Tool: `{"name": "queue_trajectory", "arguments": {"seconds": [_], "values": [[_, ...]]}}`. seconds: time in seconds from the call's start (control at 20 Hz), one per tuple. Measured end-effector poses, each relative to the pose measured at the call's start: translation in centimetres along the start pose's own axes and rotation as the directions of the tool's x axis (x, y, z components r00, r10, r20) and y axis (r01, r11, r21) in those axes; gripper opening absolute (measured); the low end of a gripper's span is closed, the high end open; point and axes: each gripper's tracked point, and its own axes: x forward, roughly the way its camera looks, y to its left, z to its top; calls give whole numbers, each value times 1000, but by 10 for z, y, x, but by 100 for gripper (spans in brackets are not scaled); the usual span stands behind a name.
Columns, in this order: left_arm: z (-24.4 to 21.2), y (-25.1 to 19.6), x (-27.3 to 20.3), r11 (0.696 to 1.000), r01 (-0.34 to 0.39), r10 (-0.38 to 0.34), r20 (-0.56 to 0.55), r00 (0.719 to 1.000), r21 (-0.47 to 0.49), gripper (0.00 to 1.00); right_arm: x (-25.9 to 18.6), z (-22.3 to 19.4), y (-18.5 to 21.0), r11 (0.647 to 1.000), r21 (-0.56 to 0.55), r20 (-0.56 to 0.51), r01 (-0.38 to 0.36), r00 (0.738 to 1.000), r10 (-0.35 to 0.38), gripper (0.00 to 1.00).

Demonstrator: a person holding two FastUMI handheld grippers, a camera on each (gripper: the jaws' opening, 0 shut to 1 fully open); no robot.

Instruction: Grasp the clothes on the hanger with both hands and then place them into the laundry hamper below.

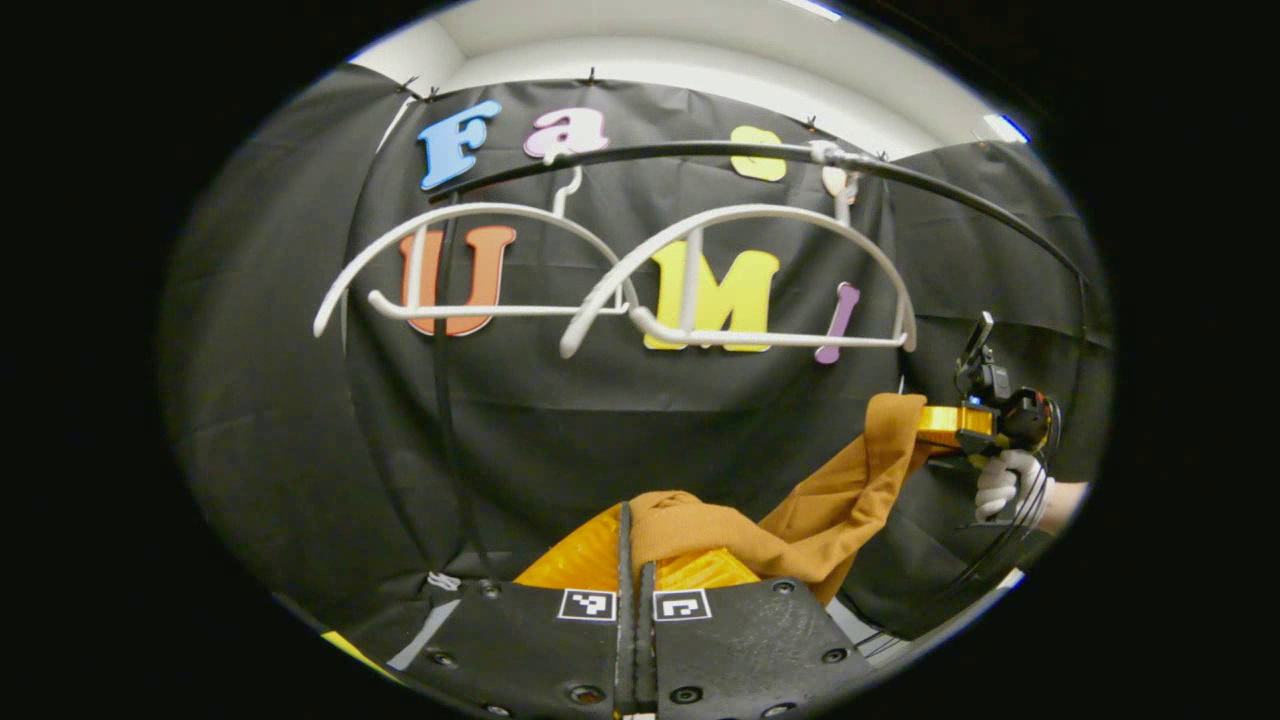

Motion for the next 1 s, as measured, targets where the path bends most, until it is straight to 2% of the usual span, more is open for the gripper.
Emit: {"name": "queue_trajectory", "arguments": {"seconds": [0.1,0.2,0.3,0.45,0.5,0.55,0.65,0.75,0.8,0.85,1.0], "values": [[21,-22,-14,999,45,-44,49,998,-9,4,-5,-19,45,998,-19,-14,-53,999,53,3],[46,-43,-30,996,88,-86,111,990,-13,0,-10,-33,92,992,-49,-25,-115,993,114,3],[68,-65,-44,990,140,-135,160,978,-20,4,-18,-45,131,984,-88,-26,-155,988,154,3],[79,-95,-60,976,215,-206,196,959,-22,0,-25,-62,161,978,-85,-37,-189,982,186,3],[74,-103,-67,975,222,-213,195,957,-25,0,-28,-66,159,981,-86,-35,-172,985,170,3],[66,-105,-69,974,224,-215,185,959,-26,5,-30,-70,154,984,-91,-39,-152,988,149,4],[44,-108,-63,971,232,-223,144,964,-48,0,-34,-82,132,992,-95,-49,-82,996,77,3],[12,-109,-50,970,231,-224,89,971,-81,0,-39,-102,103,992,-124,-64,6,998,-14,2],[-5,-108,-46,970,223,-218,62,974,-94,5,-41,-109,93,988,-143,-70,55,995,-65,2],[-21,-109,-44,969,223,-220,34,975,-104,0,-44,-118,82,984,-153,-79,96,991,-109,2],[-72,-112,-27,968,208,-219,-60,974,-143,0,-45,-153,43,965,-164,-133,203,965,-226,2]]}}
